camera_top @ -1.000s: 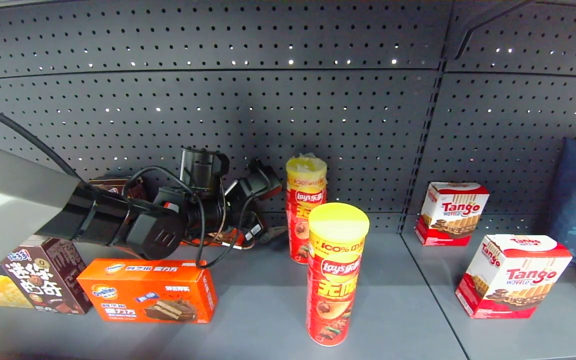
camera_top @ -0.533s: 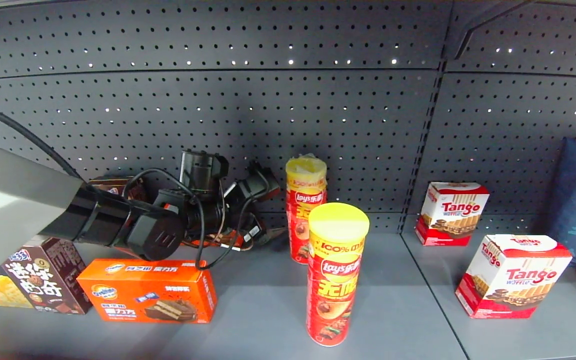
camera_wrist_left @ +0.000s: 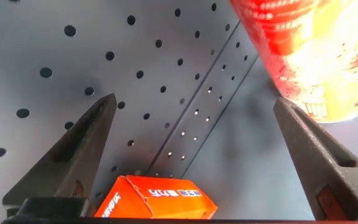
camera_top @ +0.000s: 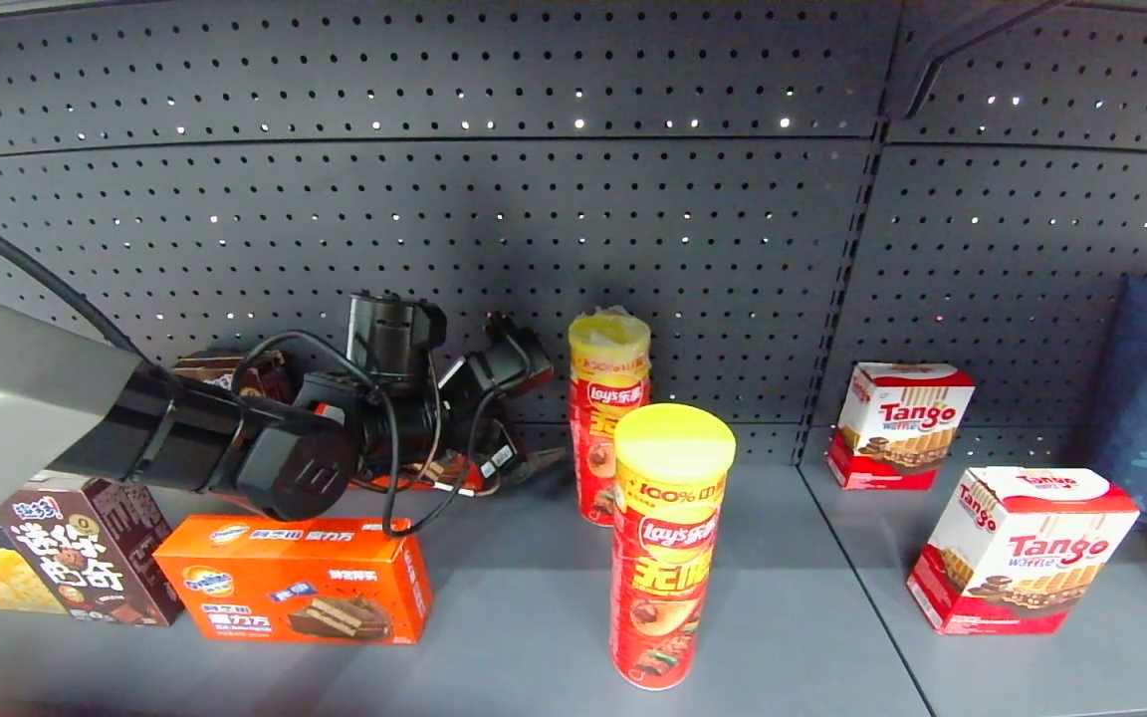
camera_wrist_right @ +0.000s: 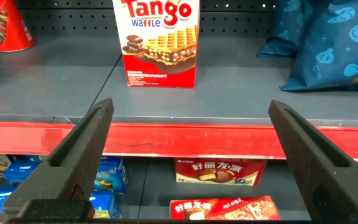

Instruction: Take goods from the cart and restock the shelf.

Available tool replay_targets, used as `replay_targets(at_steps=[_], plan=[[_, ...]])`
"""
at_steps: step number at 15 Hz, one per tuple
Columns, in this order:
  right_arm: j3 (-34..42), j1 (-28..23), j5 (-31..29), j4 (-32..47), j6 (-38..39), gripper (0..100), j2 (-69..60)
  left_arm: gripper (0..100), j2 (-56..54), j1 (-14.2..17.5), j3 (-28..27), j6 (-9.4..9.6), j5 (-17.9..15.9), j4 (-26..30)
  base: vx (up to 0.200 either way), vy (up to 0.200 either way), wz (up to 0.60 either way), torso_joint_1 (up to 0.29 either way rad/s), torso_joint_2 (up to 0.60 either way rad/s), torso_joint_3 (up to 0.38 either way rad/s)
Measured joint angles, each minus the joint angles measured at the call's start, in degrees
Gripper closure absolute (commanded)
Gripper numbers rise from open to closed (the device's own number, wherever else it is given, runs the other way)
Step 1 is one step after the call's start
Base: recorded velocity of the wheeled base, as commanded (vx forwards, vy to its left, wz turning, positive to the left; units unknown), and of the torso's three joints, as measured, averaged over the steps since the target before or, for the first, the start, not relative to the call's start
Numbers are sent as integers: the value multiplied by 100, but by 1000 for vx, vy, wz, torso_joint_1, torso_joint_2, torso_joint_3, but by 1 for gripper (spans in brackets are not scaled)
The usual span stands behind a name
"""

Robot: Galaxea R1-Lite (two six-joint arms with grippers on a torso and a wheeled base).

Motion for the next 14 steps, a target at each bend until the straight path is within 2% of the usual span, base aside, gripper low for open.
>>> replay_targets(at_steps=[14], plan=[[0,0,2,0,0,0,0,0,204,-173,-247,-22,10,48,0,0,0,0,0,0]])
